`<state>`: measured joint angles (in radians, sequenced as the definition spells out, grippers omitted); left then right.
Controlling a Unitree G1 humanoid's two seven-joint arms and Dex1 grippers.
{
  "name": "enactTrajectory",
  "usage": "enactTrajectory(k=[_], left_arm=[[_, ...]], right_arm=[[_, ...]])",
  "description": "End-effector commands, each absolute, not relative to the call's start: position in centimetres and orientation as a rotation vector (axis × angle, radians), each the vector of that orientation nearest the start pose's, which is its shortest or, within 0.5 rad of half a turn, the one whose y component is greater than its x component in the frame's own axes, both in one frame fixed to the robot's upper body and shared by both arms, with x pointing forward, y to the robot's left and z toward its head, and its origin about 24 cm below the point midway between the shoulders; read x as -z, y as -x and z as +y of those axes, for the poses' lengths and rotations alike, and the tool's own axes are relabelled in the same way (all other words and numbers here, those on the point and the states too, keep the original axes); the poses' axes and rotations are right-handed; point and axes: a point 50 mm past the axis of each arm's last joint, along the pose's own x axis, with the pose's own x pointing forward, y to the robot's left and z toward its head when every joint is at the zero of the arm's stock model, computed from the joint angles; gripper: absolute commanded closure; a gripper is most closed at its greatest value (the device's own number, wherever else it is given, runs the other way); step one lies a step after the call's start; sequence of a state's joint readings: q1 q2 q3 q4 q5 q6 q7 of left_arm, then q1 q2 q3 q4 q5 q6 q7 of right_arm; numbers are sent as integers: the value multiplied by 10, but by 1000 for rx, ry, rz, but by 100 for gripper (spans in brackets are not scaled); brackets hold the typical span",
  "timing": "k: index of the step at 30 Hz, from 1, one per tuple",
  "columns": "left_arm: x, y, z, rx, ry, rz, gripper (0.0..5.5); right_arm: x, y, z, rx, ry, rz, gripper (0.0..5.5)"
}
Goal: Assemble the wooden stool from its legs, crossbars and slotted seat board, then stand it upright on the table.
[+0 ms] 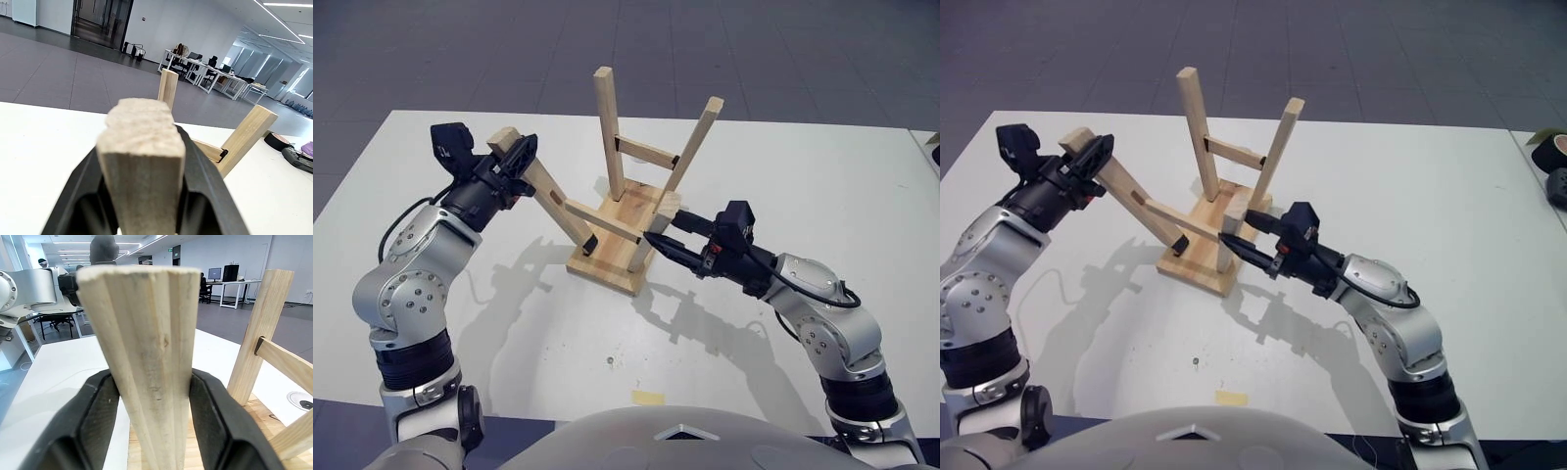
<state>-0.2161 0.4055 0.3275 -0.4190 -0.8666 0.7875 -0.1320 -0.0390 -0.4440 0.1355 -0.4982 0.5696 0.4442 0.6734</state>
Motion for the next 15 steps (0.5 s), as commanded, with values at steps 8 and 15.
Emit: enactTrajectory(k=[8, 15], left_arm=[[-142, -255, 223, 292, 182, 140, 446], [-142, -257, 201, 359, 155, 132, 446]], right_arm=[[-118, -221, -132, -1014, -25, 26, 339], [-120, -216, -124, -1066, -41, 23, 339]])
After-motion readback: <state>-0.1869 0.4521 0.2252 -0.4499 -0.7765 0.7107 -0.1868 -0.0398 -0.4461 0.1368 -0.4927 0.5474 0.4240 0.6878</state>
